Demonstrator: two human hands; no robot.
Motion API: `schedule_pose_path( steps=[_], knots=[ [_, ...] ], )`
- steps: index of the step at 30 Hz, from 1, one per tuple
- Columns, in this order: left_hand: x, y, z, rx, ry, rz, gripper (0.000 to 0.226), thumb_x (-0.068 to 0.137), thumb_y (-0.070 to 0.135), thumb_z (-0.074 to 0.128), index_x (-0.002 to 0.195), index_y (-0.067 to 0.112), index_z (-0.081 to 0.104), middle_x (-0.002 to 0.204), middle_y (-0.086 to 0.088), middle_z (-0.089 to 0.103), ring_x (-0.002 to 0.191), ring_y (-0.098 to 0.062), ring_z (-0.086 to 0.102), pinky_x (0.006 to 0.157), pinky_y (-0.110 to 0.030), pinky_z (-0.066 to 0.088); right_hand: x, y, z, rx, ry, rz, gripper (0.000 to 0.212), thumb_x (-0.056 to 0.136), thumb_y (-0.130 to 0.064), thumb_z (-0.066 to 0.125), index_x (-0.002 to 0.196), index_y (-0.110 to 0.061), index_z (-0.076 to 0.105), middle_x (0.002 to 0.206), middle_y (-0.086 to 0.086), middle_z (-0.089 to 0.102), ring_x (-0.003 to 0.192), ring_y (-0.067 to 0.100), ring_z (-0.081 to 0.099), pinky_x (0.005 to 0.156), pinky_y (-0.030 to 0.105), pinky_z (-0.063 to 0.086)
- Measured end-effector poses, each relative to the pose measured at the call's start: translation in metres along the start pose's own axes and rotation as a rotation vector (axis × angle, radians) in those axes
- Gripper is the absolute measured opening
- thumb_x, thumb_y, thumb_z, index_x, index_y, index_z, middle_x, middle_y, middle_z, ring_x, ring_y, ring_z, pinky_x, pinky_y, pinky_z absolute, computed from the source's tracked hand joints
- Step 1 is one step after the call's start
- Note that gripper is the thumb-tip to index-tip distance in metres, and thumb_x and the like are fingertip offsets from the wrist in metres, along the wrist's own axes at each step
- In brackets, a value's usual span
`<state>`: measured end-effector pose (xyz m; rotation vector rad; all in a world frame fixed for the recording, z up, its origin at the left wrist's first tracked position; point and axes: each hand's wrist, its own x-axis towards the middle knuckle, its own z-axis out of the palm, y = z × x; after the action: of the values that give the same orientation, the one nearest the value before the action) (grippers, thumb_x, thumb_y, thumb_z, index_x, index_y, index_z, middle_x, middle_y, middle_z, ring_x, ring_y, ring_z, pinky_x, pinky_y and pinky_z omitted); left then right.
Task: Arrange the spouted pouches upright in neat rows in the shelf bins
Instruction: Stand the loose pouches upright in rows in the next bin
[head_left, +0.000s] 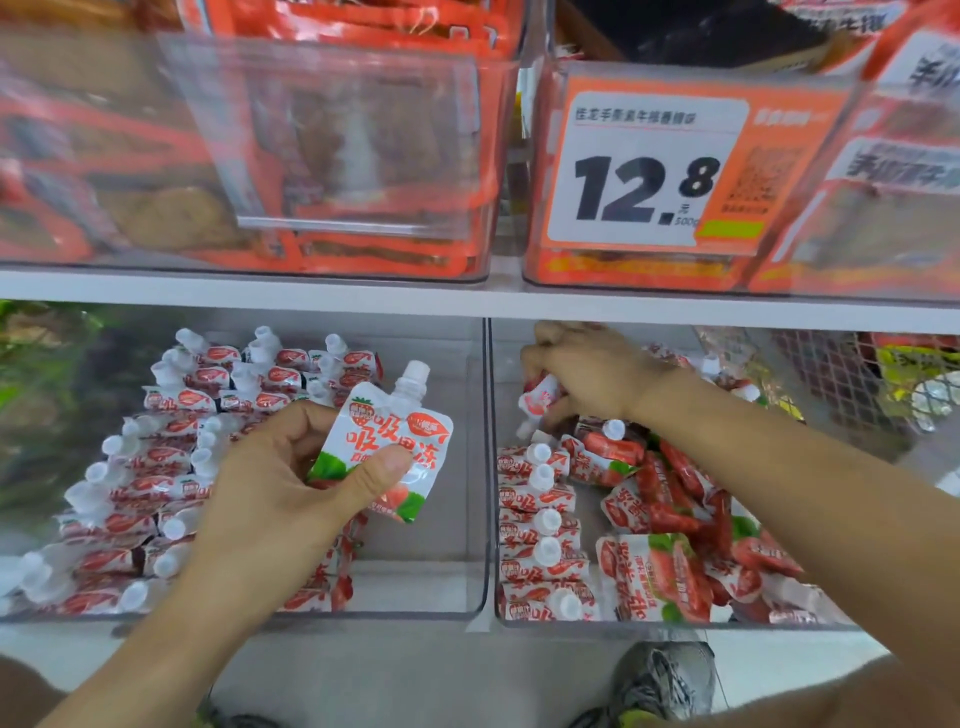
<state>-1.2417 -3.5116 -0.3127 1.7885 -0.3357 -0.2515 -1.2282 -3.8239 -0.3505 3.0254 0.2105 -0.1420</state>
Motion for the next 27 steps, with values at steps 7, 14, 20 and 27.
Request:
schedule_pose_path(
  steps=[7,14,20,27],
  knots=[
    [-0.001,0.000,0.005,-0.024,-0.016,0.002,0.032,0.066,0.022,0.077,0.093,0.009,0.067,0.081,0.009,0.076,0.071,-0.008,0.072,0.058,-0.009,0.051,-0.023,-0.009,-0.010,0.341,0.255,0.264,0.048,0.083,-0.054,0.069,0.062,-0.020,0.041,0.057,-0.005,0.045,0.055,0.011,0.047,0.051,0.026,0.026],
    [-0.002,0.000,0.004,-0.033,-0.017,0.007,0.032,0.065,0.024,0.077,0.091,0.009,0.067,0.082,0.006,0.076,0.072,-0.011,0.072,0.059,-0.011,0.052,-0.026,-0.026,0.000,0.475,-0.082,0.203,0.039,0.079,-0.037,0.077,0.103,-0.020,0.051,0.097,-0.002,0.060,0.092,0.019,0.057,0.072,0.029,0.045],
    [-0.001,-0.002,0.001,-0.023,-0.015,-0.002,0.032,0.064,0.026,0.077,0.091,0.011,0.067,0.083,0.008,0.076,0.074,-0.009,0.072,0.061,-0.011,0.053,-0.027,-0.023,-0.020,0.440,-0.234,0.127,0.041,0.084,-0.026,0.074,0.106,-0.024,0.039,0.080,-0.012,0.050,0.074,0.010,0.051,0.060,0.028,0.040],
    [0.000,-0.004,-0.004,-0.017,-0.005,-0.003,0.032,0.066,0.025,0.078,0.092,0.011,0.068,0.084,0.008,0.076,0.073,-0.008,0.072,0.062,-0.011,0.053,-0.040,-0.018,-0.055,0.289,-0.426,0.115,0.064,0.089,0.008,0.046,0.133,-0.037,0.053,0.061,-0.029,0.038,0.045,-0.006,0.047,0.041,0.014,0.031]
  ],
)
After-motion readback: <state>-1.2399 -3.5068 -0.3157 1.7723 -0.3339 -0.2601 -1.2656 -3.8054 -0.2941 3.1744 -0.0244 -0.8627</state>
